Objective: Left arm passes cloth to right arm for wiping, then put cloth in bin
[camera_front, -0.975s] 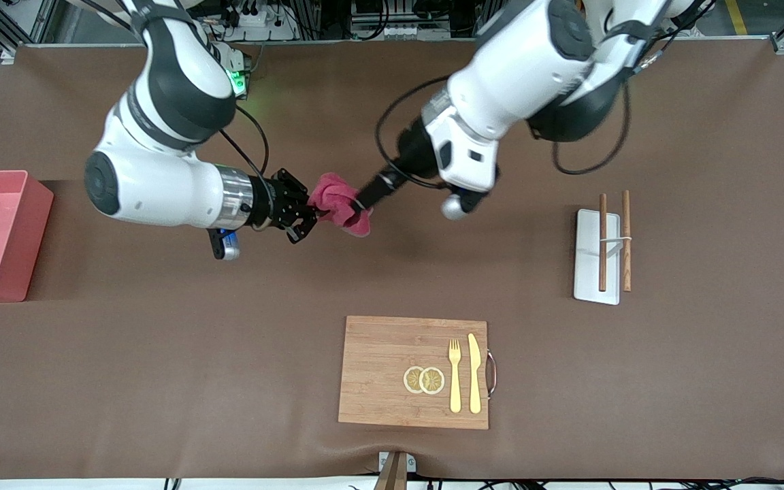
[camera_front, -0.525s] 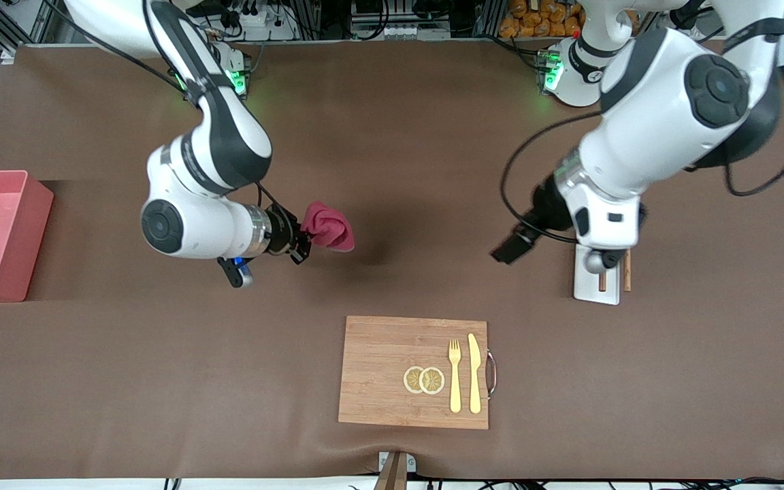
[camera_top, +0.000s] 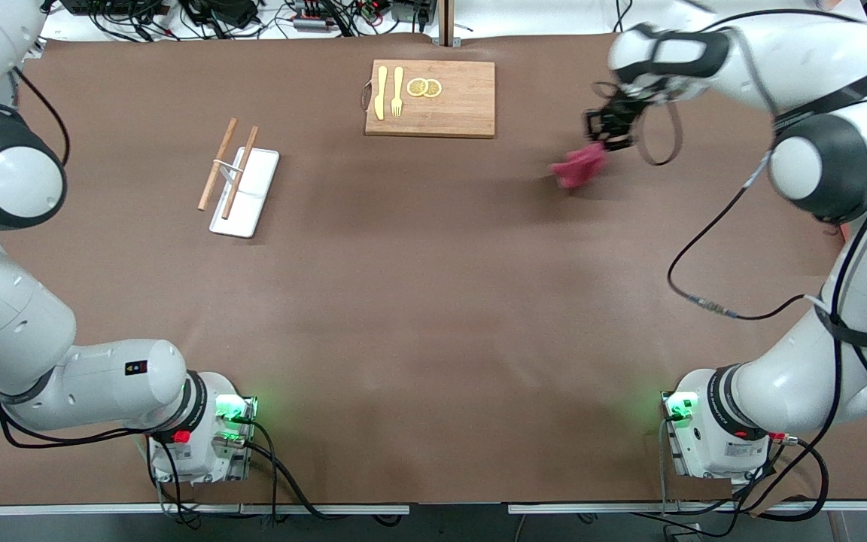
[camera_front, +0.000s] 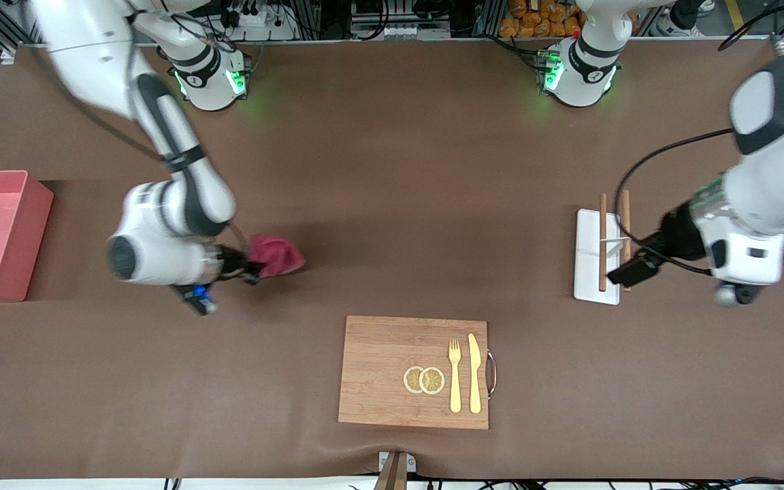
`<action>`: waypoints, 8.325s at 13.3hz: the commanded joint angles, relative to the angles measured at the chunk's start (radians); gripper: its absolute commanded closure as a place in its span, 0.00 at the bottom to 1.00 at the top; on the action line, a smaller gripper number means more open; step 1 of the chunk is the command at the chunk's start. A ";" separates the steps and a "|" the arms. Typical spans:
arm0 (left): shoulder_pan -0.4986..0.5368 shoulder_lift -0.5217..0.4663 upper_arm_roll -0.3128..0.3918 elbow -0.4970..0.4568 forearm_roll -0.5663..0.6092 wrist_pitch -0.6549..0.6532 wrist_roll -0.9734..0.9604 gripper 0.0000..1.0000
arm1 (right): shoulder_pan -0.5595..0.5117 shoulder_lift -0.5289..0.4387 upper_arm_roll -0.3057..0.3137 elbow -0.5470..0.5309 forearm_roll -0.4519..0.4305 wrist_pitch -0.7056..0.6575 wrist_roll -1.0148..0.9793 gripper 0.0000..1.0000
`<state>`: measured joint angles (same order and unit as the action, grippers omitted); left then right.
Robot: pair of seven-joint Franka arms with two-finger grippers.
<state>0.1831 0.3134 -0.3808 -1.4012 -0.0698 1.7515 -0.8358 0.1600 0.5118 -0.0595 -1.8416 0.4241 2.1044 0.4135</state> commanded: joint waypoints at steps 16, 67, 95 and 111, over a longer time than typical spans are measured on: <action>-0.275 -0.290 0.392 -0.208 0.113 -0.224 0.862 0.00 | -0.383 0.010 -0.033 0.041 -0.345 0.034 -0.820 1.00; -0.309 -0.300 0.379 -0.102 0.096 -0.231 0.782 0.00 | -0.714 0.246 -0.059 0.703 -0.287 -0.315 -1.552 0.00; -0.292 -0.324 0.379 -0.114 0.091 -0.282 0.722 0.00 | -0.072 -0.420 -0.059 0.234 -0.364 -0.383 -0.312 0.00; -0.303 -0.324 0.378 -0.105 0.096 -0.276 0.724 0.00 | -0.065 -0.476 -0.054 0.265 -0.513 -0.414 -0.332 0.00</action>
<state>-0.1156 0.0006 -0.0009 -1.5133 0.0039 1.4854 -0.1104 0.0969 0.0642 -0.1247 -1.5750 -0.0633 1.7002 0.0882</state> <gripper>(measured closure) 0.000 0.000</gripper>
